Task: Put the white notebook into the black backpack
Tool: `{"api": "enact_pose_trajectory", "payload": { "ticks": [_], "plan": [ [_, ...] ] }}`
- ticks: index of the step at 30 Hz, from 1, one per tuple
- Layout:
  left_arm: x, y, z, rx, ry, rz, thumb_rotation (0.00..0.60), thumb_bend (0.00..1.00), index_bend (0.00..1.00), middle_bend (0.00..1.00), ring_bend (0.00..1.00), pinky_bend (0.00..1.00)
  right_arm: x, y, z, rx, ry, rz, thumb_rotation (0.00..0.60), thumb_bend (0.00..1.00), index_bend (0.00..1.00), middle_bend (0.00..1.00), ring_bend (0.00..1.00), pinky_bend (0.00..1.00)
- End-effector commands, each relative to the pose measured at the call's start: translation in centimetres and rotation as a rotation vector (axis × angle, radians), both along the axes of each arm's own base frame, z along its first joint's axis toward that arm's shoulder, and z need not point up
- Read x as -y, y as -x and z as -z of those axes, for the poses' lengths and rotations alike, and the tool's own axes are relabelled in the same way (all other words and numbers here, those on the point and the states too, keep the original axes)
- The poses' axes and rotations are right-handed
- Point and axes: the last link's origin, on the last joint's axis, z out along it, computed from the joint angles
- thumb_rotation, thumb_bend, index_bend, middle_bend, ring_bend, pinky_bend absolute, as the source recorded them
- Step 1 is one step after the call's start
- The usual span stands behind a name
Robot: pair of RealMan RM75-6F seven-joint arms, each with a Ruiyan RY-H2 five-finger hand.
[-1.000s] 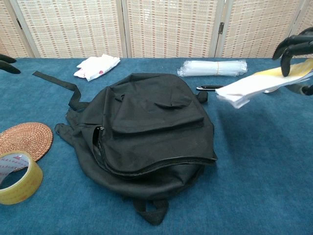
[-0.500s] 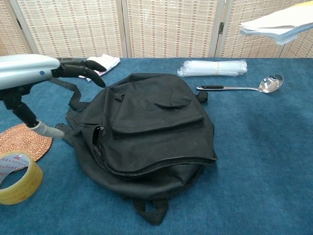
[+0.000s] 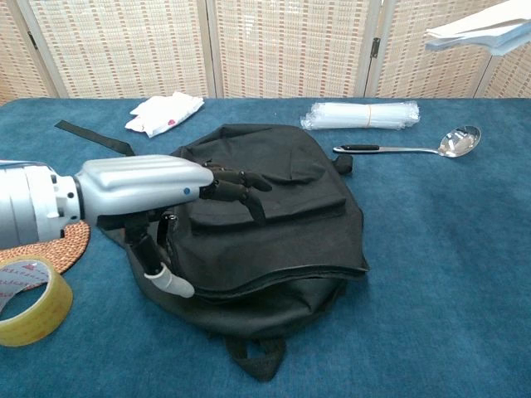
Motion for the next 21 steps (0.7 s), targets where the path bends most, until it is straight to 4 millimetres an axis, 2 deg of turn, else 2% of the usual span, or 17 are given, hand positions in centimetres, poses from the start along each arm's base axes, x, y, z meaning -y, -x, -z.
{"api": "enact_pose_trajectory", "payload": {
  "ticks": [1, 10, 21],
  "plan": [
    [0.0, -0.2, 1.5, -0.007, 0.025, -0.015, 0.600, 0.20, 0.25, 0.06, 0.08, 0.00, 0.0, 0.1, 0.1, -0.005, -0.005, 0.005, 0.600, 0.58, 0.78, 0.43, 0.41, 0.27],
    [-0.4, -0.5, 4.2, 0.006, 0.073, -0.107, 0.600, 0.20, 0.26, 0.06, 0.08, 0.00, -0.1, 0.5, 0.3, 0.000, -0.014, 0.024, 0.600, 0.58, 0.78, 0.43, 0.41, 0.28],
    [-1.8, 0.1, 4.6, 0.059, 0.074, -0.235, 0.600, 0.30, 0.33, 0.11, 0.11, 0.00, -0.1, 0.9, 0.5, 0.006, -0.020, 0.035, 0.600, 0.58, 0.78, 0.43, 0.42, 0.28]
  ]
}}
